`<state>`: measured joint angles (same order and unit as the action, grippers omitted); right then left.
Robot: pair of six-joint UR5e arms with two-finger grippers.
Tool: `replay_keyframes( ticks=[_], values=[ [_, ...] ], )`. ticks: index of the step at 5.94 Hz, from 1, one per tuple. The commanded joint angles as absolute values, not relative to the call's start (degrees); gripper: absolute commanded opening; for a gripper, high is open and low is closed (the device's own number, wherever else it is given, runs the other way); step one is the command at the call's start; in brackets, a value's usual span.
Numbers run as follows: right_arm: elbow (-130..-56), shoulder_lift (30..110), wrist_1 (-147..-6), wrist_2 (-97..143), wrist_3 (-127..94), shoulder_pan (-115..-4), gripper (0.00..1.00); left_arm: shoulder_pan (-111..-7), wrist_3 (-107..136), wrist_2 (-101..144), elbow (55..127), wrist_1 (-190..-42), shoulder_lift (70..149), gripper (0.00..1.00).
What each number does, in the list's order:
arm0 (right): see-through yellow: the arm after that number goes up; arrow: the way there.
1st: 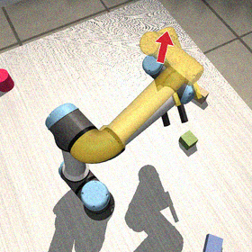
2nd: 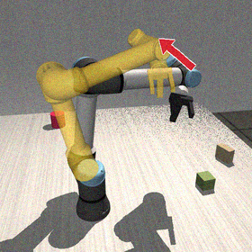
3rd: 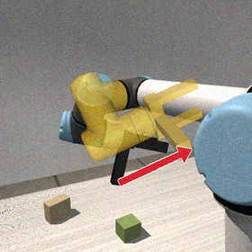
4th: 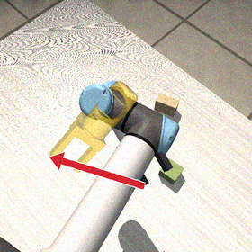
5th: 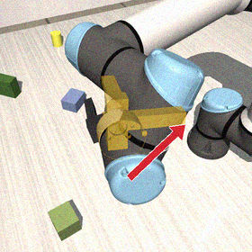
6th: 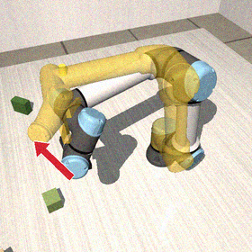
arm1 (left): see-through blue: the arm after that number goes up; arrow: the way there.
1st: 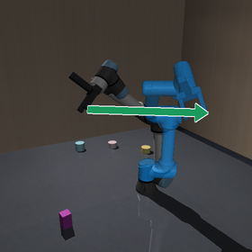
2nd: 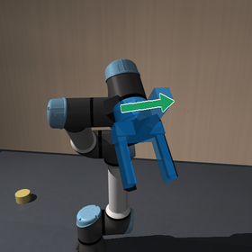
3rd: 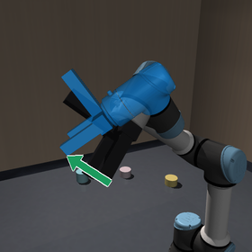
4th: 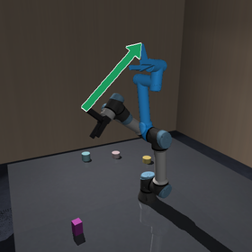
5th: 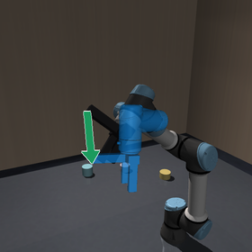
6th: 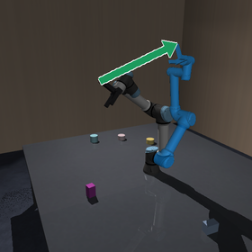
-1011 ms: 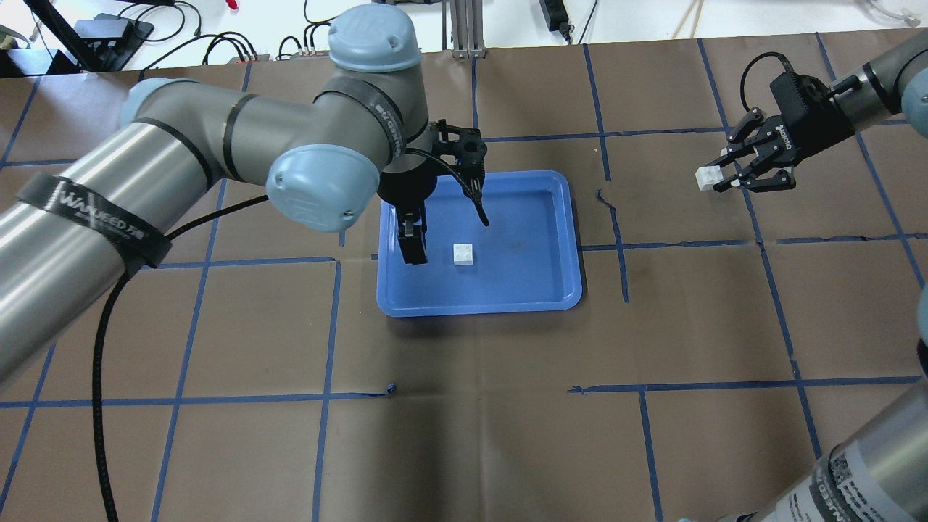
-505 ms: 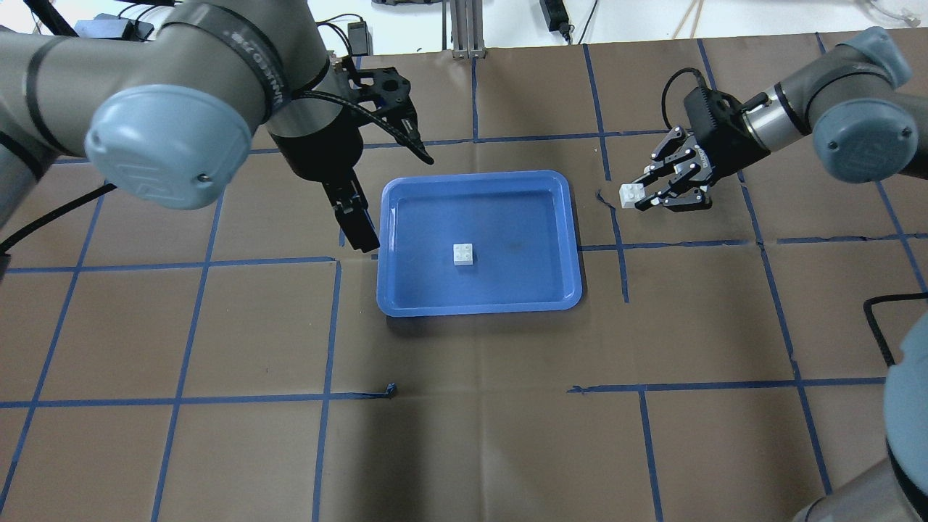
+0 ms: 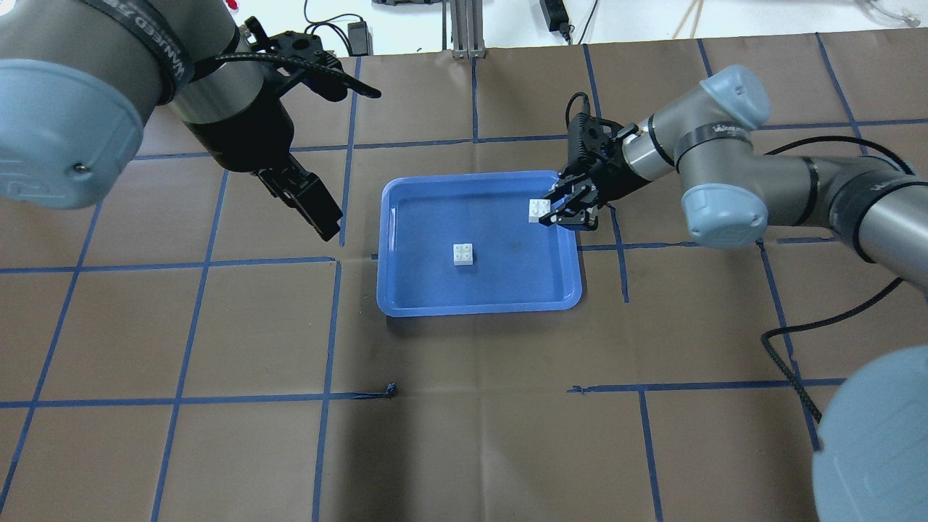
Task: Assemble white blocks and place on blue tray
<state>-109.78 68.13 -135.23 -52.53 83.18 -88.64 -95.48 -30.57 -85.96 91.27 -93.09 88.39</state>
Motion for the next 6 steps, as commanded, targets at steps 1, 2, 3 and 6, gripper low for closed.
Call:
replay_keyframes(
  ticks=[1,2,3,6],
  values=[
    [-111.9,64.2,-146.4,-53.0,76.0,-93.8,0.33,-95.4,-10.3,-86.0,91.8,-92.6,86.2,0.99],
    [-112.6,62.6,-148.2,-53.1,75.5,-94.0,0.33,-95.3,1.7,-85.9,92.1,-89.9,86.3,0.99],
    [-114.8,62.2,-151.4,-53.0,75.5,-94.0,0.33,-95.3,4.5,-86.0,92.3,-87.2,86.2,0.99],
    [-115.2,59.5,-155.6,-52.5,75.4,-94.1,0.33,-95.2,6.2,-85.9,92.5,-87.1,86.0,0.99]
  ],
)
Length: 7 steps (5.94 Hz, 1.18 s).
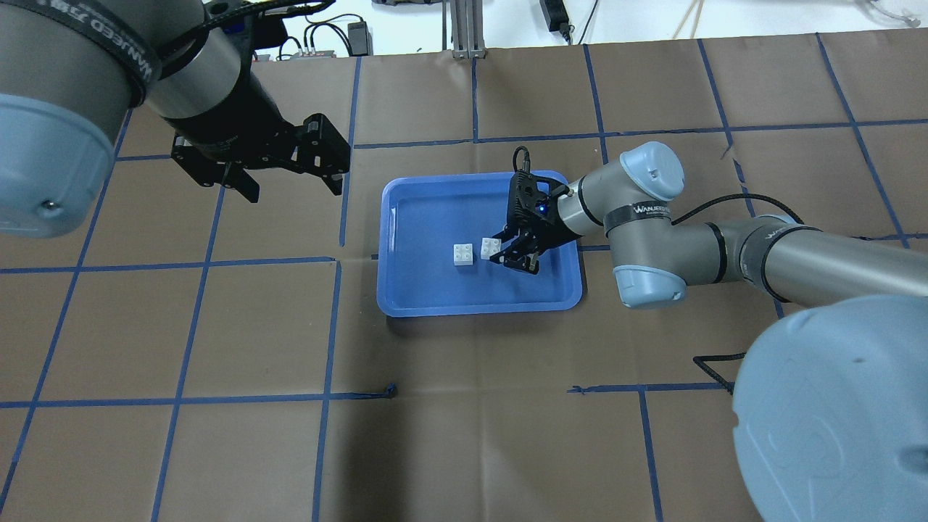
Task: Assemble white blocks and place on blue tray
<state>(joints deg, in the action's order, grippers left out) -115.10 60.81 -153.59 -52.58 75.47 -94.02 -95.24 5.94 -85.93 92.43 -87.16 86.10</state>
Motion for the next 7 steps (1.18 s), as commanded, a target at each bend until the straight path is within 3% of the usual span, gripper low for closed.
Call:
replay_keyframes(
  ticks=[1,7],
  values=[
    [-115.1,59.5,-155.7,-52.5,75.2,-94.3,0.33,-95.2,6.2,-85.9,92.5,-87.1,86.0,0.99],
    [-115.1,59.6,-155.7,-52.5,74.8,-95.3,0.33,-95.2,4.8,-91.4,92.5,-87.9,85.8,0.99]
  ],
)
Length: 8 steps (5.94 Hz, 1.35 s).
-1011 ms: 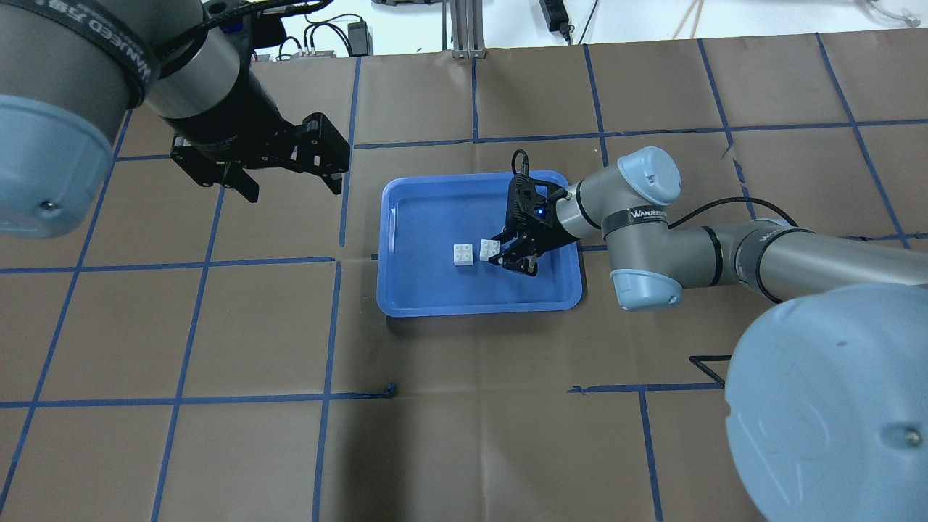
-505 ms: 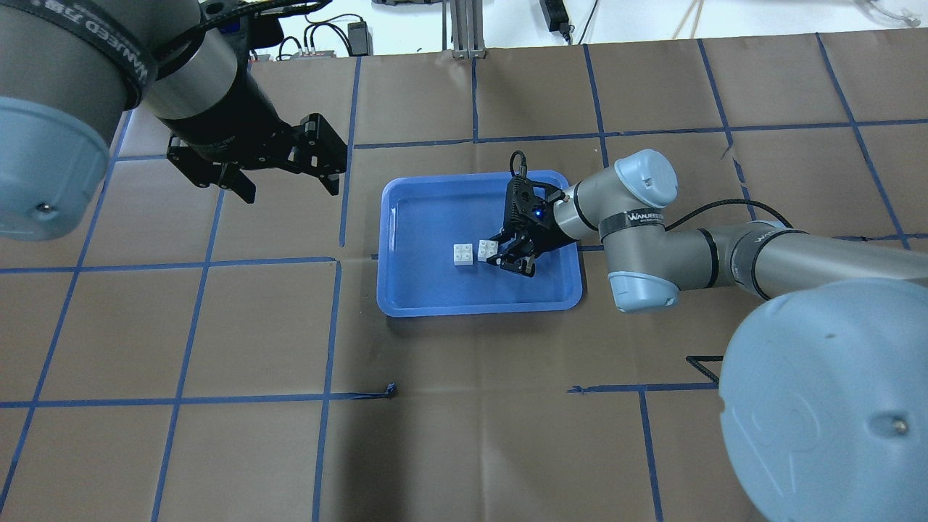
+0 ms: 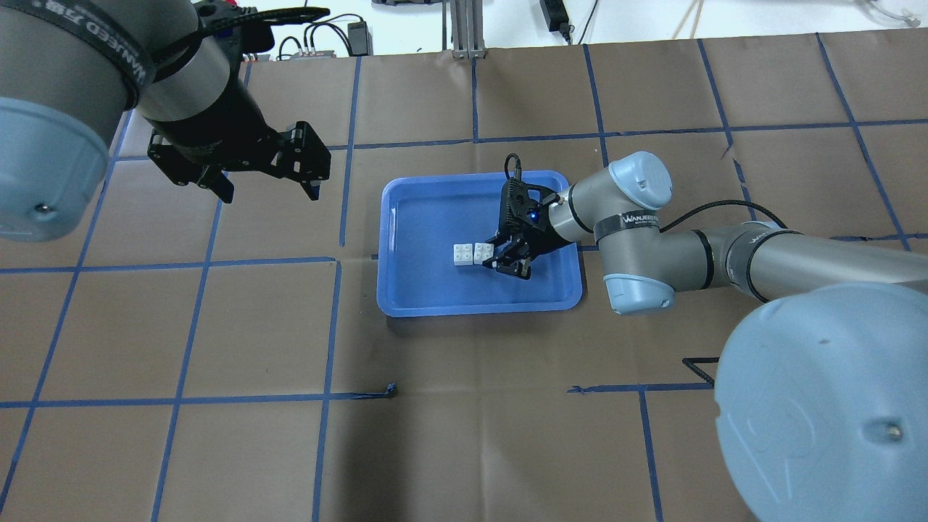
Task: Assemble white blocks and place on blue tray
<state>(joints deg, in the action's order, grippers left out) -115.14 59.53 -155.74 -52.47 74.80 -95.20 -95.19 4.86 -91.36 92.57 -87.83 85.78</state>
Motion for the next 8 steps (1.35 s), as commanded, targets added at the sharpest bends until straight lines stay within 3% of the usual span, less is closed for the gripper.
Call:
replay_keyframes(
  ticks=[1,8],
  values=[
    [-115.1,59.6,-155.7,-52.5,74.8,-95.3,0.33,-95.0,4.2,-91.7,92.2,-88.2,85.9,0.99],
    [-115.1,59.6,-155.7,-52.4,74.8,-95.7,0.33,-95.0,0.7,-91.5,91.6,-89.6,86.0,0.99]
  ],
)
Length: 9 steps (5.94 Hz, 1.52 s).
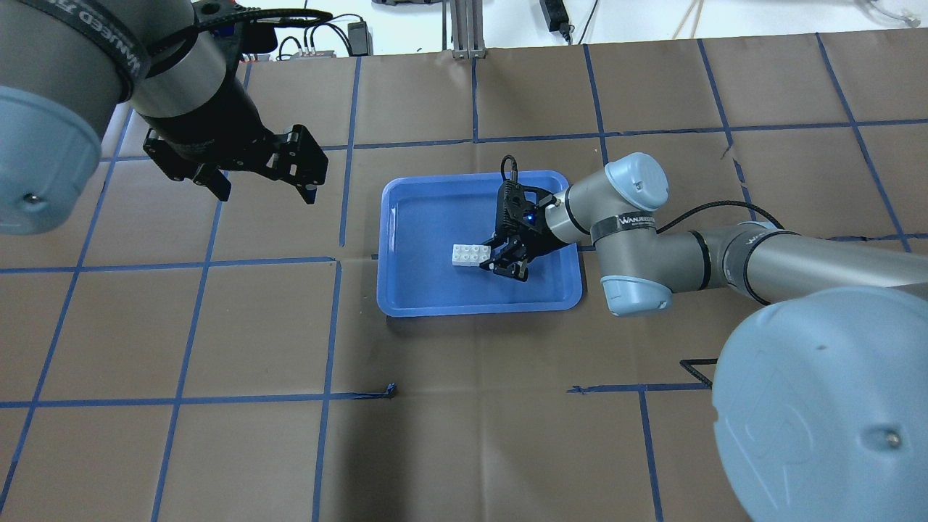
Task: Assemble white blocks and place on blue tray
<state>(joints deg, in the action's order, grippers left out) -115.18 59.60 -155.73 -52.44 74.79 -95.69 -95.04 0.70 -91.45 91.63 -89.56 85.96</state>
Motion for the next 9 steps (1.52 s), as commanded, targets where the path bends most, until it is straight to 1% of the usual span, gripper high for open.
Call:
replay_keyframes(
  ticks=[1,2,3,4,5,7,9],
  values=[
    [-115.2,59.5,-155.7,-52.4,74.7,-95.7,0.34,-95.0,0.7,-91.5,91.6,-89.6,86.0,0.99],
    [-115.2,59.5,-155.7,-52.3,74.6,-95.7,0.45,-95.1,0.7,-91.5,91.7,-89.6,85.9,0.99],
    [-115.1,59.4,-155.7,-52.3,74.6,-95.7,0.54,-95.0,0.7,-91.5,91.7,-89.6,85.9,0.99],
    [-115.2,59.4,-155.7,-52.3,74.6,-95.7,0.6,-95.0,0.7,-91.5,91.7,-89.6,85.9,0.99],
    [-115.1,59.4,-155.7,-52.2,74.6,-95.7,0.62,-95.1,0.7,-91.4,91.7,-89.6,85.9,0.99],
    [-115.1,59.4,-155.6,-52.2,74.6,-95.7,0.62,-95.1,0.7,-91.4,91.7,-89.6,85.9,0.99],
    [-114.6,59.4,-155.6,-52.2,74.6,-95.7,0.75,-94.9,0.6,-91.4,91.8,-89.0,86.0,0.99]
  ],
)
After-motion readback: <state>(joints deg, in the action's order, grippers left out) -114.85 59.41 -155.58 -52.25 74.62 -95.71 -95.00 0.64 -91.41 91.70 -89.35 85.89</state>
